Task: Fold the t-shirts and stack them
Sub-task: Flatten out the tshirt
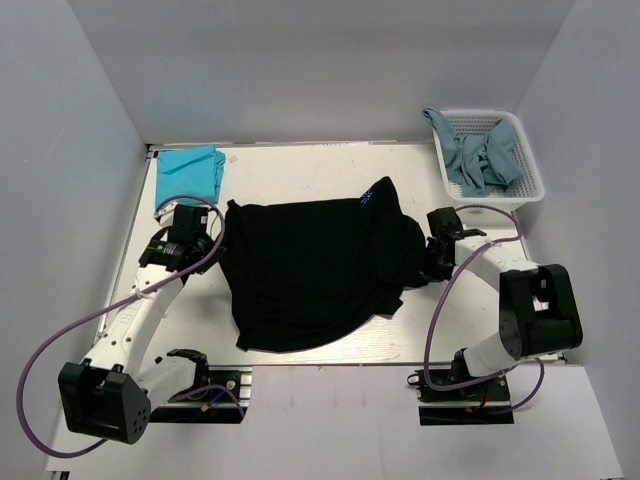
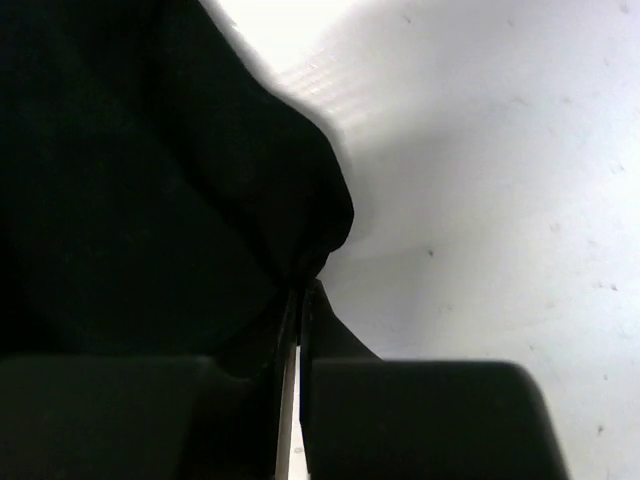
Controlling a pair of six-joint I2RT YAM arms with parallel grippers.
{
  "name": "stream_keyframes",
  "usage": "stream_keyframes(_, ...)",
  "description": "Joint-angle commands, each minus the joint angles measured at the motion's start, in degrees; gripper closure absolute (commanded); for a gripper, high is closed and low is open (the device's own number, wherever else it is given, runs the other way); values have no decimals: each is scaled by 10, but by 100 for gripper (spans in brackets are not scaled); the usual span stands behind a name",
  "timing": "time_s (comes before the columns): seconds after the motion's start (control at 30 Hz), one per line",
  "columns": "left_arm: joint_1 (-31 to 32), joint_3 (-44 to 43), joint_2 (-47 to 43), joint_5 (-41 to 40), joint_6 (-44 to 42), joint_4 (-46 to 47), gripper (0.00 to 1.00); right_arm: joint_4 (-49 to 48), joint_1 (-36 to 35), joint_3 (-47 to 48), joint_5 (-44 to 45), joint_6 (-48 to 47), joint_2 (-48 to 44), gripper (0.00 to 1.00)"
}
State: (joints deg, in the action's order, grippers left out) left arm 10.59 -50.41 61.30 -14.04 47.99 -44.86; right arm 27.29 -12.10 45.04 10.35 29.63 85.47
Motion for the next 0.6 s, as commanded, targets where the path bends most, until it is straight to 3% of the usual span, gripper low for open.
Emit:
stream_keyframes(0.0,-3,-41,-27,-8,-16,6,100,-36,2,4,-15,3,12,100)
stream_keyframes(0.27,-3,-139,-70,-60,-43,29,100,46,10,191,66,-13,-130,100)
stream_keyframes(0.43,-3,-211,-84,-99,-69,47,100,60,23,313,125,-19,-167,100)
stream_keyframes(0.57,-3,-282,-84,-176,-80,14,100,41,30,399,171,-37,-192,100)
